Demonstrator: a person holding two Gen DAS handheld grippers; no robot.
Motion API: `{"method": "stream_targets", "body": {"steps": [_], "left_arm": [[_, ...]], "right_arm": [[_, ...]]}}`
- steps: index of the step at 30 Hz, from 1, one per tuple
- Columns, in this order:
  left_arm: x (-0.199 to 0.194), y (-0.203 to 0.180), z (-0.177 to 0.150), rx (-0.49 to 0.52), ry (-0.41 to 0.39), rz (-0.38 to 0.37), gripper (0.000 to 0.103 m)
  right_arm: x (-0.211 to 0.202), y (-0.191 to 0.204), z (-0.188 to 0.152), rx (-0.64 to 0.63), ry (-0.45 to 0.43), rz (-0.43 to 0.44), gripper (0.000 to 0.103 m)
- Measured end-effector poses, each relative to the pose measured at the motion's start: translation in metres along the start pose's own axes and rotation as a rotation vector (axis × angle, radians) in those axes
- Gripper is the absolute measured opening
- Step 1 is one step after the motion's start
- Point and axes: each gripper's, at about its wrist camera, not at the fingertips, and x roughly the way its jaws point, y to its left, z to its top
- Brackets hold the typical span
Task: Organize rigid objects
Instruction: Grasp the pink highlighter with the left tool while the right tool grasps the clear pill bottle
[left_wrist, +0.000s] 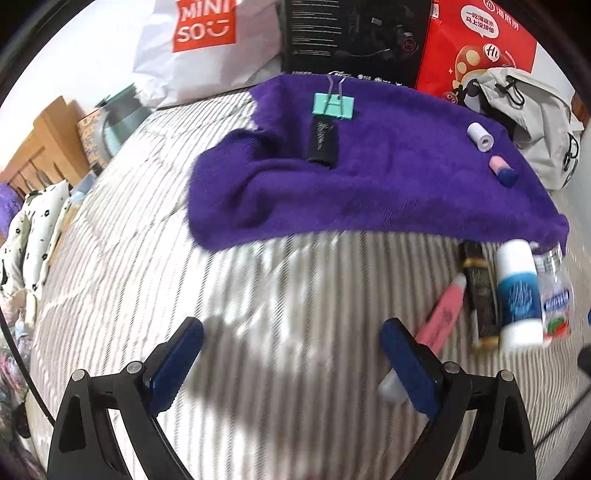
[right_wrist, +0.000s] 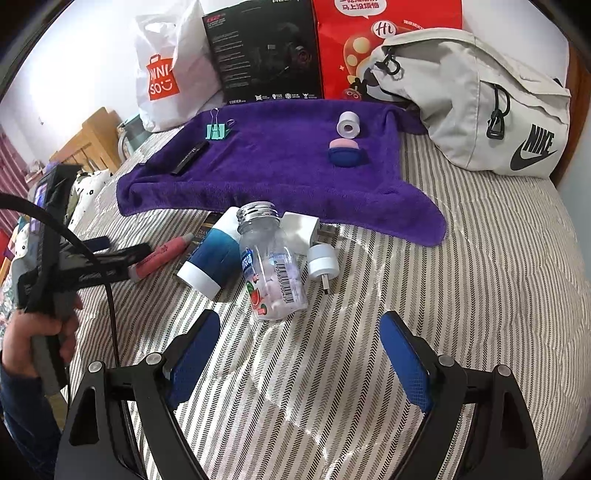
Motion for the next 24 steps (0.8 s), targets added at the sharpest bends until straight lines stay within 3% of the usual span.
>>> {"method": "stream_targets", "body": {"steps": [6, 10, 14, 15, 17, 18, 24], "left_arm": [[-0.01, -0.012, -0.003, 0.137, -0.035, -0.048, 0.095], [-0.031, -0.017, -0.003, 0.156, -0.088, -0.218, 0.097], [-0.029, -0.03, -0.001, 0.197, -0.087, -0.24, 0.095], [-0.026, -0.033, -0.002, 0.212, -0.084, -0.229, 0.092], [-0.019, -0.04, -0.004, 0.246, -0.075, -0.214, 0.071], [-0.014, -0.043, -0.006, 0.261, -0.061, -0.213, 0.055], [-0.014, -0.061, -0.011, 0.346, -0.081, -0.219, 0.035]], "right_arm": [[0.003, -0.001, 0.0, 0.004, 0.012, -0.002, 0.088], [0.002, 0.0, -0.001, 0.0, 0.01, -0.008, 0.088], [0.005, 0.0, -0.001, 0.003, 0.017, -0.016, 0.088], [0.006, 0.001, -0.001, 0.0, 0.021, -0.017, 0.088], [0.006, 0.001, -0.003, -0.009, 0.025, -0.022, 0.088], [0.006, 0.001, -0.004, -0.01, 0.026, -0.024, 0.088], [0.007, -0.01, -0.006, 0.016, 0.013, -0.025, 0.088]]}}
